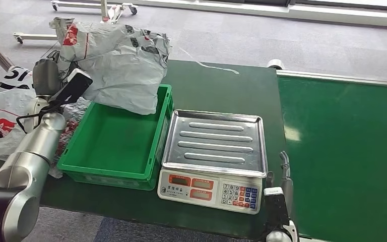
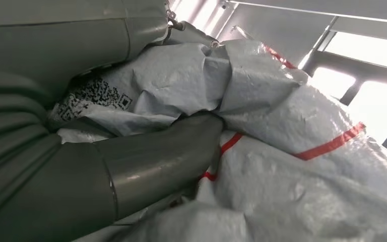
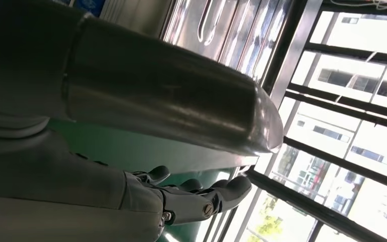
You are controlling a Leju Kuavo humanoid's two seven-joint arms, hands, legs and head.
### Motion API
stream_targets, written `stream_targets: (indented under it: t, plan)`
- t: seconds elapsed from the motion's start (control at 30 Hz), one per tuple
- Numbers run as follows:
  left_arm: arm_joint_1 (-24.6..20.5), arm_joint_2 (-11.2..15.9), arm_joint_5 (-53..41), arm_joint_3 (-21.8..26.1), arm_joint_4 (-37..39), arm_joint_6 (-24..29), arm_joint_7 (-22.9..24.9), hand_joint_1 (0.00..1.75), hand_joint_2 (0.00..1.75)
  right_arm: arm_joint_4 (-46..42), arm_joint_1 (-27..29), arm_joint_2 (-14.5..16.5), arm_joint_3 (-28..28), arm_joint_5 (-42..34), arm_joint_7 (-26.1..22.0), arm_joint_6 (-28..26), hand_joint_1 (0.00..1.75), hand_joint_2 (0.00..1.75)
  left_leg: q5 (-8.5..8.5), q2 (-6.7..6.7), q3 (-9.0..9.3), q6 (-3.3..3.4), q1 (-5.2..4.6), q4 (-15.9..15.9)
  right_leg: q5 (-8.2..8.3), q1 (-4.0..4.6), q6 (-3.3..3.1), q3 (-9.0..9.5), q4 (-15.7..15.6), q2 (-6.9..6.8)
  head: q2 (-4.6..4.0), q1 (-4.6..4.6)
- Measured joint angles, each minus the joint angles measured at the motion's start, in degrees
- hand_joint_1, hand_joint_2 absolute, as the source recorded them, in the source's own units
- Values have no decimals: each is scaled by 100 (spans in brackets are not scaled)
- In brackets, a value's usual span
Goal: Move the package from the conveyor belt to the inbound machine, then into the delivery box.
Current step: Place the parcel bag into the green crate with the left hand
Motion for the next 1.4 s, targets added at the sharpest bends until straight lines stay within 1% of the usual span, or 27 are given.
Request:
stream_targets:
  t: [0.17, 0.23, 0.3, 0.4, 0.43, 0.47, 0.53, 0.57, 0.63, 0.73, 0.87, 0.97, 1.13, 1.3, 1.4]
  plan:
    - [44, 172, 12, 346, 68, 9, 53, 175, 175, -109, 64, -2, -15, 84, 31, -26, 0, 0, -1, 9, -5, 0, -2, 1, 6, -3, -2, -2, 0, 6, 0, 1]
    - [54, 244, -71, 513, 121, 89, 126, 175, 175, -163, 100, -2, -29, 151, 56, -20, 0, 0, -2, 12, -5, 1, -3, 1, 7, -3, -1, -4, -1, 10, 0, -1]
    - [69, 326, -377, 621, 204, 298, 367, 175, 175, -223, 132, 1, -52, 225, 90, 4, 0, 0, -2, 11, -5, 0, -3, 1, 7, -3, -1, -5, -1, 9, 0, -1]
    - [82, 481, -1106, 652, 426, 550, 971, 175, 175, -315, 186, 6, -108, 327, 134, 31, 0, 0, -2, 11, -4, 0, -1, 0, 5, -1, -3, -6, 0, 9, 0, -1]
    - [88, 529, -1323, 652, 517, 500, 1142, 131, 175, -345, 206, 7, -120, 354, 139, 34, 0, 0, -2, 12, -4, 0, -1, 0, 5, 0, -4, -7, 0, 9, 0, -1]
    - [97, 568, -1509, 652, 608, 357, 1271, 87, 131, -377, 227, 7, -131, 378, 144, 39, 0, 0, -2, 11, -4, 0, -1, 0, 4, 0, -4, -7, 0, 9, 0, -1]
    - [135, 622, -1782, 651, 763, -197, 1358, 0, 44, -438, 259, 9, -174, 423, 168, 68, 0, 0, -2, 10, -4, 0, -1, 0, 4, 0, -5, -7, 0, 7, 0, -1]
    - [167, 637, -1844, 650, 815, -529, 1309, 0, 0, -464, 266, 10, -208, 441, 188, 93, 0, 0, -2, 9, -4, 0, -1, 0, 4, -1, -5, -6, 0, 7, 0, -1]
    - [258, 649, -1837, 650, 868, -1106, 1082, 0, 0, -512, 270, 11, -292, 469, 226, 151, 0, 0, -2, 10, -5, 0, -1, 1, 4, -2, -4, -7, -1, 8, 0, -1]
    - [370, 644, -1765, 651, 900, -1529, 807, 0, 0, -575, 272, 19, -410, 499, 242, 231, 0, 0, -2, 14, -5, 0, -3, 3, 6, -3, -3, -9, -1, 11, 0, -1]
    - [395, 598, -1629, 682, 849, -1676, 573, 0, 0, -635, 273, 46, -534, 552, 281, 320, 0, 0, -2, 10, -6, 0, -3, 5, 6, -4, -2, -9, -1, 8, 0, -1]
    - [418, 532, -1336, 780, 661, -1864, 312, 0, 0, -654, 271, 88, -648, 599, 317, 388, 0, 0, -2, 11, -6, 0, -2, 5, 6, -3, -2, -8, -1, 9, 0, -1]
    - [544, 430, -726, 1002, 69, -2183, -25, 0, 0, -654, 266, 149, -811, 629, 320, 472, 0, 0, -2, 14, -6, 0, -2, 5, 6, -1, -2, -11, -1, 12, 0, -1]
    - [556, 283, -156, 1227, -552, -2233, -161, 0, 0, -652, 231, 195, -865, 629, 318, 518, 0, 0, -2, 13, -7, 0, -2, 5, 7, -2, -2, -9, -1, 11, 0, -1]
    - [557, 203, 22, 1325, -821, -2227, -205, 0, 0, -652, 222, 217, -884, 630, 317, 521, 0, 0, -2, 13, -6, 0, -2, 5, 7, -3, -2, -8, -1, 11, 0, -1]
